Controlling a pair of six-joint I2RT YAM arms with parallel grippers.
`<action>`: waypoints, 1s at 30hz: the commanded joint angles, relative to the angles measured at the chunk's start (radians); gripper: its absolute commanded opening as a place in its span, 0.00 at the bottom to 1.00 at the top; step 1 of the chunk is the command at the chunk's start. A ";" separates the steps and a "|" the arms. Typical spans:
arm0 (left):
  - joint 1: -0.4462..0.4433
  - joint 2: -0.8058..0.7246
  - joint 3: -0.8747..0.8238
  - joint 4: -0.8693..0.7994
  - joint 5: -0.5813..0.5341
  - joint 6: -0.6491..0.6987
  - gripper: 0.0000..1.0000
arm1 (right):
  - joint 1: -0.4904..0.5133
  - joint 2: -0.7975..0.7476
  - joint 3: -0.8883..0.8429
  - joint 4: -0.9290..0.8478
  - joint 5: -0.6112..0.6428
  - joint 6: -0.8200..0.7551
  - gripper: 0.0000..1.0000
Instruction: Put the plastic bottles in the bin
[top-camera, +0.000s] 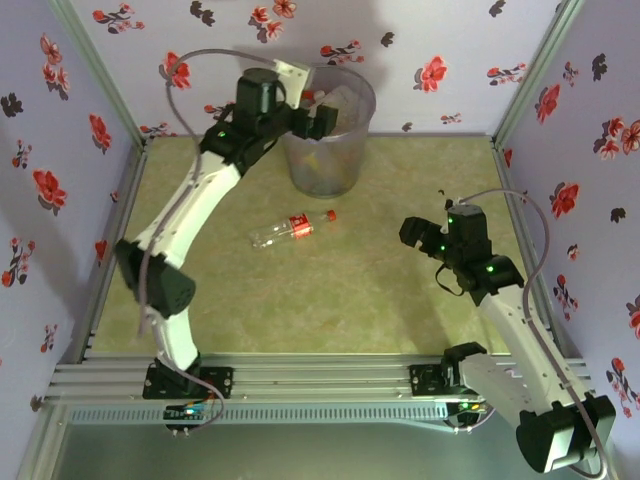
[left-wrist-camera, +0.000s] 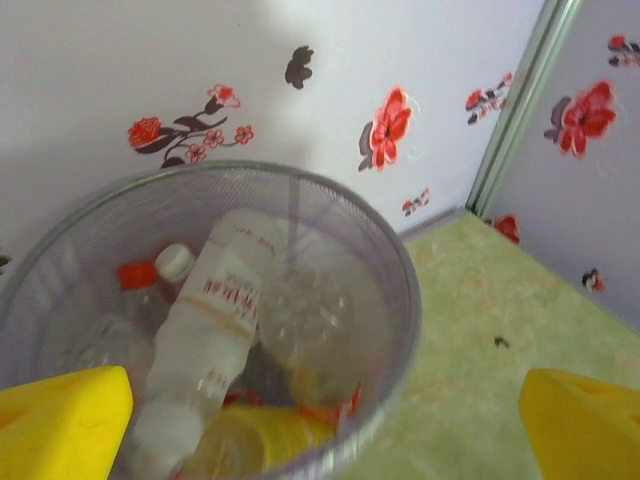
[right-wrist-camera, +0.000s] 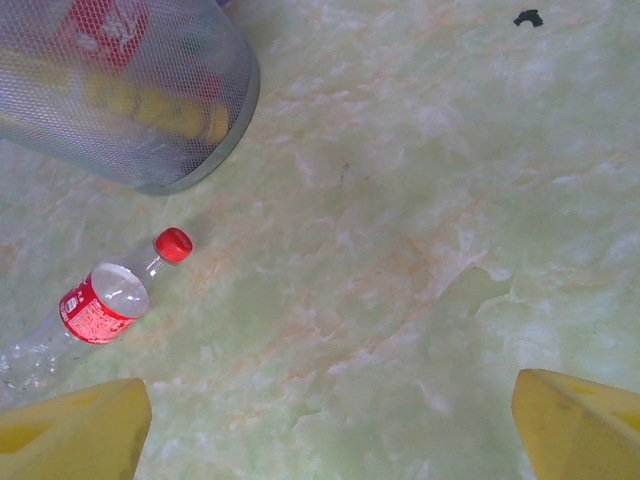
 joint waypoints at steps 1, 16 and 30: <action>0.016 -0.159 -0.198 -0.030 -0.025 0.106 1.00 | 0.003 0.011 0.014 0.054 0.005 -0.007 0.94; 0.102 -0.289 -0.705 -0.122 -0.057 -0.009 1.00 | 0.004 0.034 -0.022 0.097 -0.009 0.027 0.93; 0.109 0.012 -0.674 -0.044 0.010 0.105 1.00 | 0.003 0.018 -0.043 0.079 0.014 0.022 0.93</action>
